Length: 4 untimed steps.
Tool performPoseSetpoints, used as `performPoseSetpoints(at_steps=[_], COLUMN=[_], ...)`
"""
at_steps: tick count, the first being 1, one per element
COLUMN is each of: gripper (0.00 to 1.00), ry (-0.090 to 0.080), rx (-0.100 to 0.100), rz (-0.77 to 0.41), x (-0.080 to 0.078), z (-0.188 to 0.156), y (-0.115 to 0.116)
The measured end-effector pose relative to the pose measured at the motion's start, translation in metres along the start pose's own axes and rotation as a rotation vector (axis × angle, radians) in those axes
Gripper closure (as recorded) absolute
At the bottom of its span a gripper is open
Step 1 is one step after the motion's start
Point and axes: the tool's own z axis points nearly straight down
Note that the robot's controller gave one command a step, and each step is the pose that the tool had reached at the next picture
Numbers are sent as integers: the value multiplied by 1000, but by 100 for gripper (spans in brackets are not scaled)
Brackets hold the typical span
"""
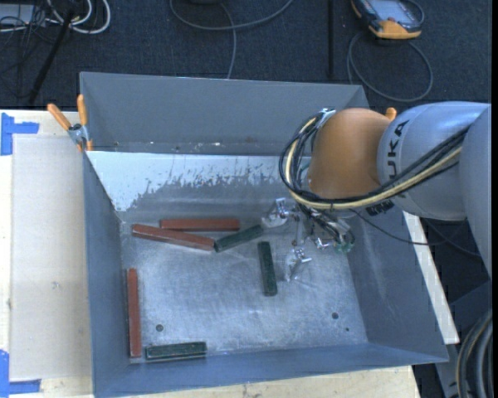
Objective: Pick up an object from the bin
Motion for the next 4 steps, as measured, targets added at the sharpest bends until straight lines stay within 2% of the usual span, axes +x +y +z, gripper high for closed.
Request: performPoseSetpoints(at_steps=[1,2,3,4], gripper=[0,100,100,100], ry=[-9,-25,-25,12], rx=[4,8,8,-14], rz=[-98,-641,-640,-658], x=[-2,-15,-15,-7], z=[2,2,3,-185], y=[4,49,49,43])
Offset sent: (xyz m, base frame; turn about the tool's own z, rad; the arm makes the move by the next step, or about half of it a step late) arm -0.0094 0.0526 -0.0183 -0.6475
